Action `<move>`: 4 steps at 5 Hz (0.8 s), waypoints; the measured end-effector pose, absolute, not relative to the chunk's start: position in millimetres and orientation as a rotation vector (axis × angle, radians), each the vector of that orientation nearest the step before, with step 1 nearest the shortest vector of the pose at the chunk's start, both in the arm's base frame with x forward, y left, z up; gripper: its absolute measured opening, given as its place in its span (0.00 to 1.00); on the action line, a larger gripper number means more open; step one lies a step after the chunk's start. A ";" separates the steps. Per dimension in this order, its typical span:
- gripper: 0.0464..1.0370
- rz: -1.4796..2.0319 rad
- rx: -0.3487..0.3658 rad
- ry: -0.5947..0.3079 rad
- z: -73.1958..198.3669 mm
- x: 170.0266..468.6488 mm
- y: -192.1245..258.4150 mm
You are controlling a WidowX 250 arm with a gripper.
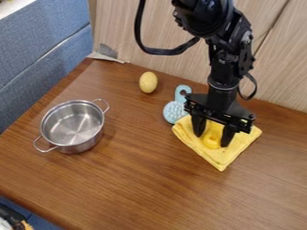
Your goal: Put the yellow knife between the silver pot nad the yellow cloth
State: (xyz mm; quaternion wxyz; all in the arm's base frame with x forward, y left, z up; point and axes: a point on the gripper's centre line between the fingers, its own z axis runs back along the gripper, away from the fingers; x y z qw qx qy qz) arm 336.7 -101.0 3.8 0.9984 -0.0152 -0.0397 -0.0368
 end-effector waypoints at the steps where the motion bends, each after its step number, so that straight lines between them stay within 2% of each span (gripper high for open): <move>1: 0.42 -0.065 -0.015 -0.095 1.2 336.5 -97.7; 4: 0.42 -0.060 0.010 -0.105 4.3 333.8 -96.2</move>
